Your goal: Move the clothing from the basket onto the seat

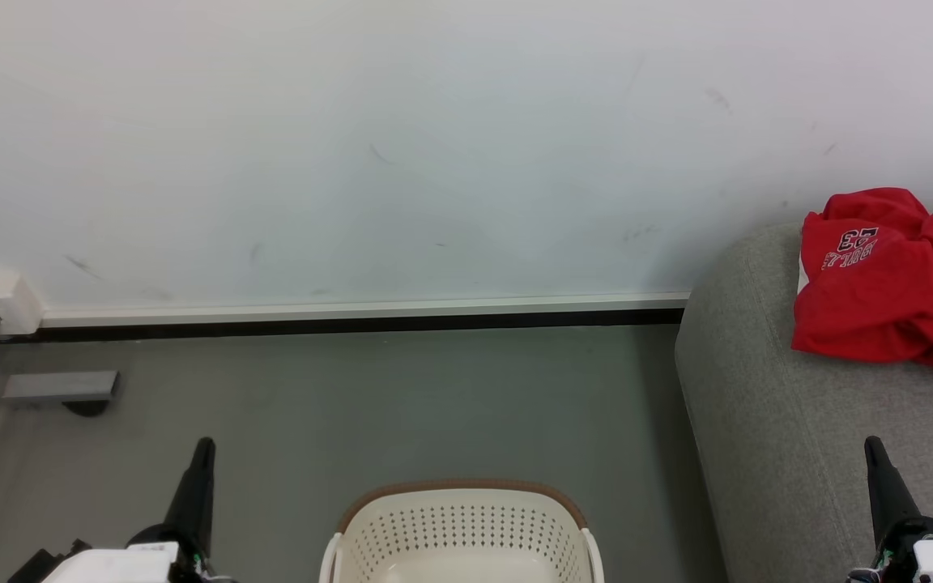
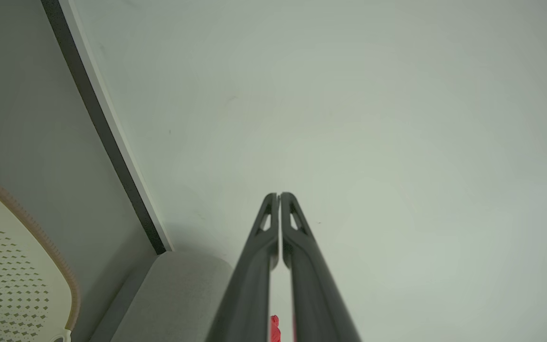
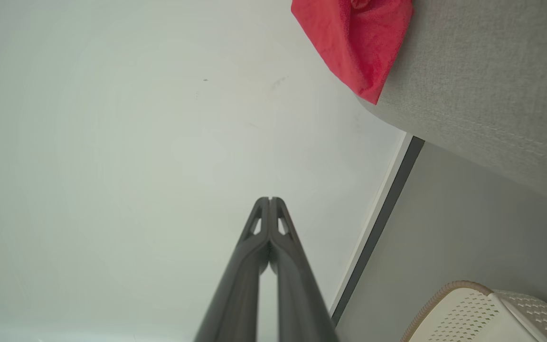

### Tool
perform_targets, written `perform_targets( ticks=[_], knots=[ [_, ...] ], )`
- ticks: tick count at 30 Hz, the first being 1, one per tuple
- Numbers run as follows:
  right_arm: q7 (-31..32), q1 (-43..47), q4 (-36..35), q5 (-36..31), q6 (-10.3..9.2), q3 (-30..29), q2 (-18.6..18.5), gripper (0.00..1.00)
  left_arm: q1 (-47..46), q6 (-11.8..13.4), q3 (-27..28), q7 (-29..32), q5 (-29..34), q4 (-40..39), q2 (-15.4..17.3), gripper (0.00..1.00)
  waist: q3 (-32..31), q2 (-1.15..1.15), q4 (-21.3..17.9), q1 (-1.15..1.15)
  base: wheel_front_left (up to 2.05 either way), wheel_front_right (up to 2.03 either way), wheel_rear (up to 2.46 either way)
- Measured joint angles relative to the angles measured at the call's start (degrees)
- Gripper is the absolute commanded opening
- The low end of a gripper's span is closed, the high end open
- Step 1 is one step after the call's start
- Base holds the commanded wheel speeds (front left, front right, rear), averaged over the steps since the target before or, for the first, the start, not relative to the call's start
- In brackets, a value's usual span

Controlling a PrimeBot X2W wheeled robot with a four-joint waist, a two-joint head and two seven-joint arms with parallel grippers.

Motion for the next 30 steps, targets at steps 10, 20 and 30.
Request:
perform_targets(
  ticks=[10, 20, 30],
  knots=[
    [1.0, -0.4, -0.3, 3.6, 0.00, -0.3, 0.0, 0.00, -0.4, 0.0, 0.4, 1.0, -3.7, -0.4, 0.0, 0.00, 0.2, 0.00, -0.2, 0.00, 0.00, 0.00, 0.00],
    [1.1, -0.5, -0.3, 4.4, 0.00, -0.3, -0.1, 0.00, -0.5, 0.0, 0.5, 1.0, -4.3, -0.5, 0.0, 0.00, 0.2, 0.00, -0.2, 0.00, 0.00, 0.00, 0.00],
    [1.1, -0.5, -0.3, 4.4, 0.00, -0.3, -0.1, 0.00, -0.5, 0.0, 0.5, 1.0, -4.3, -0.5, 0.0, 0.00, 0.2, 0.00, -0.2, 0.00, 0.00, 0.00, 0.00]
  ],
)
